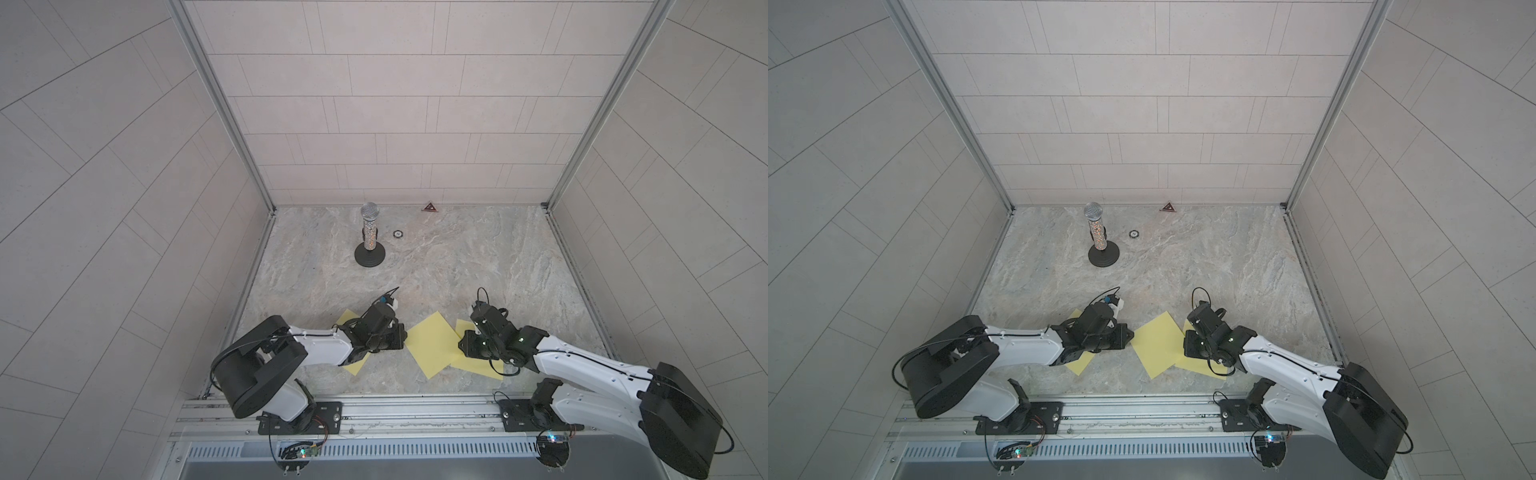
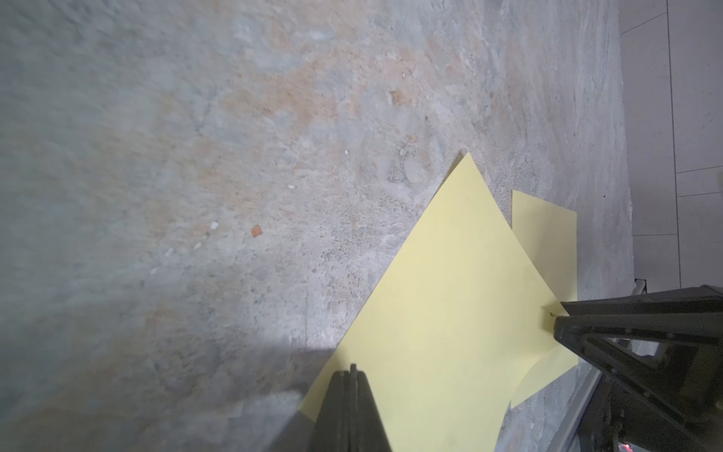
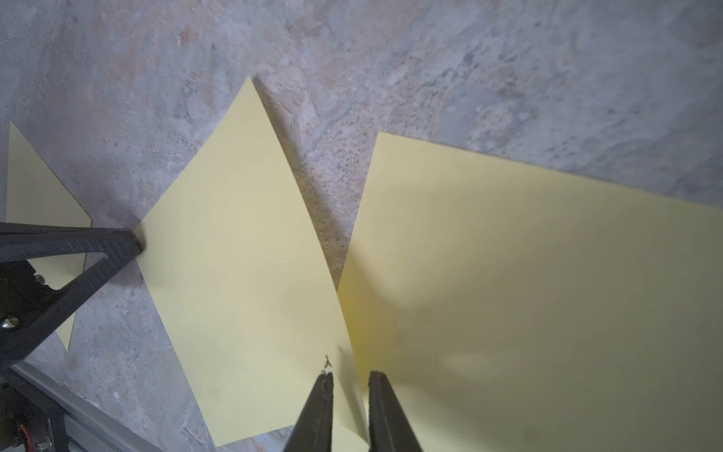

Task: Fold the square paper diagonally
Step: Fold the paper at the center of the board.

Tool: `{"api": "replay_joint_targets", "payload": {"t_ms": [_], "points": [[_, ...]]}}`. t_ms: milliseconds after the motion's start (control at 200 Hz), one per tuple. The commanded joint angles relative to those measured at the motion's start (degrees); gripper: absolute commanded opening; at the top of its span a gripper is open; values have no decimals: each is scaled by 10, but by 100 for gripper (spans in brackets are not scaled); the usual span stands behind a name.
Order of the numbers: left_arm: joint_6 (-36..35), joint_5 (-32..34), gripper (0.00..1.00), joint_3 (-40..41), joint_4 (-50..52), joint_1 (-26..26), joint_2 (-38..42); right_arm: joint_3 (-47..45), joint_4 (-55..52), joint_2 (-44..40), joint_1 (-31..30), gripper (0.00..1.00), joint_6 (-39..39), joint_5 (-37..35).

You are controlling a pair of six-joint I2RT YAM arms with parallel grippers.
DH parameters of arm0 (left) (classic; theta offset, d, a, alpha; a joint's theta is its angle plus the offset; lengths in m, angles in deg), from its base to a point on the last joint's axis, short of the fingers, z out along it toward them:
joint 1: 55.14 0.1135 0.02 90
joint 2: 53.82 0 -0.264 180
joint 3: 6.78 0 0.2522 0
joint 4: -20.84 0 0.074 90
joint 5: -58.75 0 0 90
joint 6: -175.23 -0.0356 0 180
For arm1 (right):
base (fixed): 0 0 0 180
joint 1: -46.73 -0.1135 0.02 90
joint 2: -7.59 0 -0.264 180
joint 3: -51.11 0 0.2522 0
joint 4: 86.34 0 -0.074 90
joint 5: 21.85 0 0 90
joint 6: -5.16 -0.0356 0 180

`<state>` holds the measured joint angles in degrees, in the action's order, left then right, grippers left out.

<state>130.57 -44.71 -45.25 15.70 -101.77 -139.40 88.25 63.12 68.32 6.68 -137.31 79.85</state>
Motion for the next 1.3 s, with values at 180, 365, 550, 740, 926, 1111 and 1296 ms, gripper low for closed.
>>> {"api": "replay_joint_targets", "payload": {"t_ms": [180,365,550,740,926,1111,1296], "points": [[-8,40,0,31,90,2,-14,-22,21,-16,3,21,-31,8],[-7,43,0,33,89,2,-14,-26,22,-23,3,20,-41,8],[-5,44,0,36,87,2,-13,-29,21,-40,3,13,-46,12],[-8,36,0,39,82,2,-14,-20,31,-59,3,0,-50,27],[8,-4,0,58,37,2,-15,3,71,-31,1,0,-50,59],[23,-3,0,76,26,2,-7,44,110,28,-10,0,-41,86],[25,11,0,77,38,2,0,89,137,87,-41,0,-31,96]]}}
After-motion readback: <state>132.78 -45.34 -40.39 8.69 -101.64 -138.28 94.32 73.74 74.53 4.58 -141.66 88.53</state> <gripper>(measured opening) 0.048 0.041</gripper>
